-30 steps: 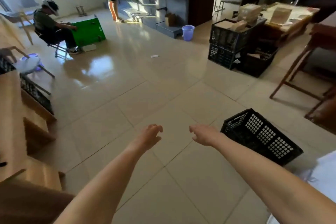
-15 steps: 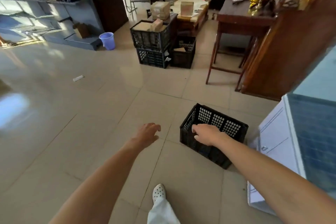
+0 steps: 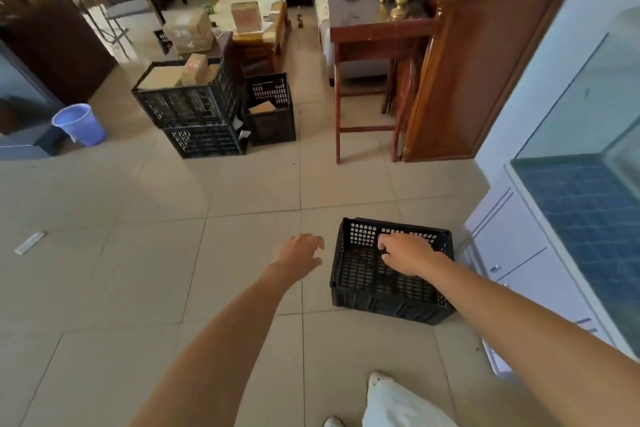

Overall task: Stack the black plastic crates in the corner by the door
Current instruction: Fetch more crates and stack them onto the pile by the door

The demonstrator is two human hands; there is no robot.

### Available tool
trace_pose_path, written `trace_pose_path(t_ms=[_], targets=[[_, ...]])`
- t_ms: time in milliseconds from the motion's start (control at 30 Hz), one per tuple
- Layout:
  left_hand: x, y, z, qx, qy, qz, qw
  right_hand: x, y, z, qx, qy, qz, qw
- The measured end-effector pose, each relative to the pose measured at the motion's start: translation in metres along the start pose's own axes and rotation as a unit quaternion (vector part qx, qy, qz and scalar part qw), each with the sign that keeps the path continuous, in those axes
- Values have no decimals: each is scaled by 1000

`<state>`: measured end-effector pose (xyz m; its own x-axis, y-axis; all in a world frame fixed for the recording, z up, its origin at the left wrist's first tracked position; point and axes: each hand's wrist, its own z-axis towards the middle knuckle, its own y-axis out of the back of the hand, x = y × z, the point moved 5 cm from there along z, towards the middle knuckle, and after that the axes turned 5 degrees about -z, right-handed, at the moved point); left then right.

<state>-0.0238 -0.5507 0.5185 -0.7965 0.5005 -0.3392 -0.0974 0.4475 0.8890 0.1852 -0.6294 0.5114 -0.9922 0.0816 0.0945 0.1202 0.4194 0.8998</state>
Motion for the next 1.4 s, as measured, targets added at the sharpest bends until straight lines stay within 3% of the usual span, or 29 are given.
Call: trace_pose_path(t_ms=[233,500,700,833,1033,1167,1400], targets=[[5,26,120,44,-48,46,997,-58,23,79,25,-52,2,998],[-12,80,247,63,-81,66,993,-124,76,179,-13,-93,31,995],[-34,95,322,94,-121,76,985,-166,87,205,-25,-134,64,989],[-68,94,377,116,-185,82,973,-198,85,200,-19,-211,104,972],[-121,63,445,210,-329,154,907,-236,52,175,-7,-369,179,912],[-140,39,470,261,-410,199,851,-229,33,144,-3,-477,222,850],[-145,-6,494,327,-447,184,812,-177,-19,122,21,-602,333,726]])
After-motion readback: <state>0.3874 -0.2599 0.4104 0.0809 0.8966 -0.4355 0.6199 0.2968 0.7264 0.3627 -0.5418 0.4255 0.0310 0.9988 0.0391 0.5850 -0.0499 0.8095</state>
